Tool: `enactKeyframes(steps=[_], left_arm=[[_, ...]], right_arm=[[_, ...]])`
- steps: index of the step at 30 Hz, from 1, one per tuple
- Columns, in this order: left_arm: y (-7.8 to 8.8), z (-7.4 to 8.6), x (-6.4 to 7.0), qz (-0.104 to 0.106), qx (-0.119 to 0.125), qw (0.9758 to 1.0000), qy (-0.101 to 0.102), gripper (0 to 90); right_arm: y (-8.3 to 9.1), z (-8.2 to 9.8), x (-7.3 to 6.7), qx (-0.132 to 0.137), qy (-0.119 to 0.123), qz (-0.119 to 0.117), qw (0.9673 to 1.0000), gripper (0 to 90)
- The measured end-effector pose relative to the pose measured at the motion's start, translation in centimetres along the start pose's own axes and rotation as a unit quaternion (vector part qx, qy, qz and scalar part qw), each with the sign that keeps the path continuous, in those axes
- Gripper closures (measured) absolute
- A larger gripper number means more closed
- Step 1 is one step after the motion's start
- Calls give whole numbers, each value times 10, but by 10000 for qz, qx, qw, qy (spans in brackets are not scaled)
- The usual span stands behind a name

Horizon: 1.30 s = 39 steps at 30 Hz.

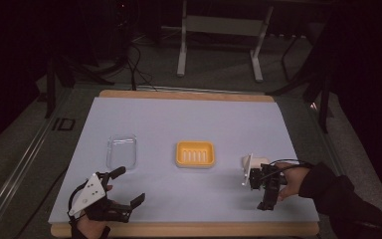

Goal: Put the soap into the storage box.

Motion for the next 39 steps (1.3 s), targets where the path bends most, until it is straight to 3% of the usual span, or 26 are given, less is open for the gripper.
enactKeyframes(steps=[15,20,25,30,39], left_arm=[[2,1,0,-10,-24,10000,16,12],[3,2,1,-28,-35,10000,16,12],[5,3,1,-65,-52,10000,37,12],[4,4,2,-84,-84,9999,29,12],[6,5,2,-95,-86,9999,65,12]], right_arm=[[12,2,33,251,-3,331,9991,190],[17,5,45,512,-2,489,9975,224],[18,7,53,534,-28,548,9971,225],[23,6,63,757,-66,579,9954,226],[25,5,78,917,47,710,9932,246]])
Point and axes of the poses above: each handheld gripper's, and its own axes: y roughly backward along the jaws, z roughly out of its underside, x roughly to its right, the point moved 3 cm from there along -y, roughly forward along the jaws, and after that the axes turned 9 degrees about -y, right-handed, at the moved point
